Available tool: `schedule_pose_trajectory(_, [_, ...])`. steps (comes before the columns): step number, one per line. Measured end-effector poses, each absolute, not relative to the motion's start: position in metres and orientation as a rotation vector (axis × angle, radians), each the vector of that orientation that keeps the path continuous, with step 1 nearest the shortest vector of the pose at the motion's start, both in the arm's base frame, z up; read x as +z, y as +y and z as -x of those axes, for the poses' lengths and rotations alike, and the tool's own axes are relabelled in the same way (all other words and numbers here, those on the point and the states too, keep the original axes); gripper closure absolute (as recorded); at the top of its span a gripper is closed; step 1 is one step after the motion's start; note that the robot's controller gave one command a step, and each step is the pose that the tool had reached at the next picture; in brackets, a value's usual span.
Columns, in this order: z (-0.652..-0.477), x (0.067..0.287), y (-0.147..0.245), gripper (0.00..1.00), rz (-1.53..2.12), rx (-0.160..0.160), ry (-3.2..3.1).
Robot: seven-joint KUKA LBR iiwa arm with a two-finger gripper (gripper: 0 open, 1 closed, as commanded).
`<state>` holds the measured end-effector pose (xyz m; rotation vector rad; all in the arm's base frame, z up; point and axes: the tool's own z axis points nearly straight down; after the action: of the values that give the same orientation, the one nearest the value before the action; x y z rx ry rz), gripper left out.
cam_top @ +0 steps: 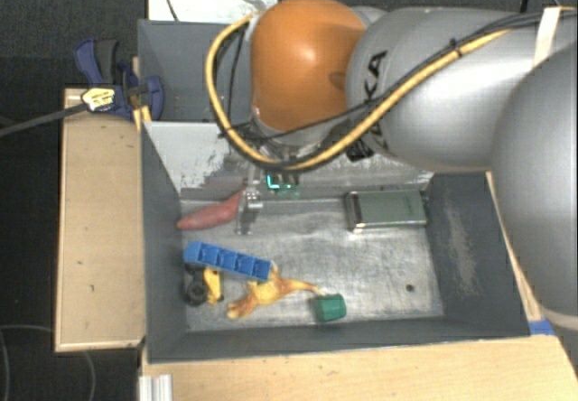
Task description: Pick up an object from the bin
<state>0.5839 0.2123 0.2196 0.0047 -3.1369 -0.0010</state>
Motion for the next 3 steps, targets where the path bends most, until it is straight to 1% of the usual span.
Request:
schedule_pose_trajectory(1, [-0.586, 0.224, 0.211, 0.0, 0.002, -0.003, -3.145])
schedule_pose_trajectory(2, [-0.583, 0.196, 0.229, 0.0, -0.286, -0.003, -3.141])
schedule_pose_trajectory(3, [-0.576, 0.144, 0.247, 0.0, -0.568, -0.002, -3.088])
